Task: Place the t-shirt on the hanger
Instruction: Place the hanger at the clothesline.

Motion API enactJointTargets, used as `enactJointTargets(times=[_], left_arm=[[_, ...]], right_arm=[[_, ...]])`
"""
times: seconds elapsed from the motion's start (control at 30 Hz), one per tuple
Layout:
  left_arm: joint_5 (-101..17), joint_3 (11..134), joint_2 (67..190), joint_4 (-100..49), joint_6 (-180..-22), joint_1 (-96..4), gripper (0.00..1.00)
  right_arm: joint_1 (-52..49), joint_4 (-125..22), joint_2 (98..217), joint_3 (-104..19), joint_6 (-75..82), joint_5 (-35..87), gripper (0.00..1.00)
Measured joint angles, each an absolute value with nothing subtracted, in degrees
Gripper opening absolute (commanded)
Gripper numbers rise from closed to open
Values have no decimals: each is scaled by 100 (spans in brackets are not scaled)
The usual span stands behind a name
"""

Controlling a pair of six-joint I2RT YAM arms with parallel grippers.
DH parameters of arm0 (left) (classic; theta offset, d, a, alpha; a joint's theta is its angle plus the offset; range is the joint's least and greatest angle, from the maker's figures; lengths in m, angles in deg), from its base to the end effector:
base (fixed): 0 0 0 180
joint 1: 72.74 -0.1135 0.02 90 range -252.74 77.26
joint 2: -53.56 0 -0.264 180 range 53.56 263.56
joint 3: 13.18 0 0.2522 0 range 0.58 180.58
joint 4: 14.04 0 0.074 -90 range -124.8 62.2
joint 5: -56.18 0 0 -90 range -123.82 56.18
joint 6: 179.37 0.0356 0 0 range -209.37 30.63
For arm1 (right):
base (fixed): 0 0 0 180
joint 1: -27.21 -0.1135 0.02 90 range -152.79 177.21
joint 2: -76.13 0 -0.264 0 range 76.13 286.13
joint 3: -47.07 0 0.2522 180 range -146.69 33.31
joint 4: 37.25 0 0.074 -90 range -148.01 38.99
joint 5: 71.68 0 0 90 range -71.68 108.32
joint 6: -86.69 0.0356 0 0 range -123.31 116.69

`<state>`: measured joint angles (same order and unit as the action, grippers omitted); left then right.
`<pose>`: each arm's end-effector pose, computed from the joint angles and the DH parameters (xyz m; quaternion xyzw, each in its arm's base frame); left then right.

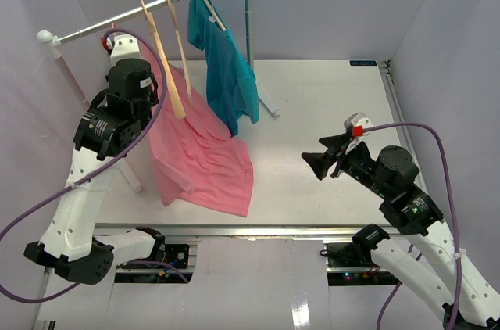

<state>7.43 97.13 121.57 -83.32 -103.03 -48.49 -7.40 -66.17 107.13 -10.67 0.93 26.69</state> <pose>0.1897 -0.0597 0.4823 -0.1097 0.8115 0.1251 0.5602 0.1025 0.0770 0.3588 -0.2370 0.6802 0.2796 0.6348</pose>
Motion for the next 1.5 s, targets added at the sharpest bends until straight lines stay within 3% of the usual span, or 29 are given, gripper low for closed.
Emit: enactJointTargets(times=[0.2,0.63,1.5], left_arm=[[863,9703,12168,-8101,-10088,-5077,0],[34,9681,12689,-7650,-9859,-6778,0],[-366,9171,12675,-6513,-9841,-6807,0]], right_arm=[[-740,-6582,10611,-904,120,2797,73],[-740,-6566,10393,-797,169,2981,73],[-740,-6459,10545,-707,231,3092,73]])
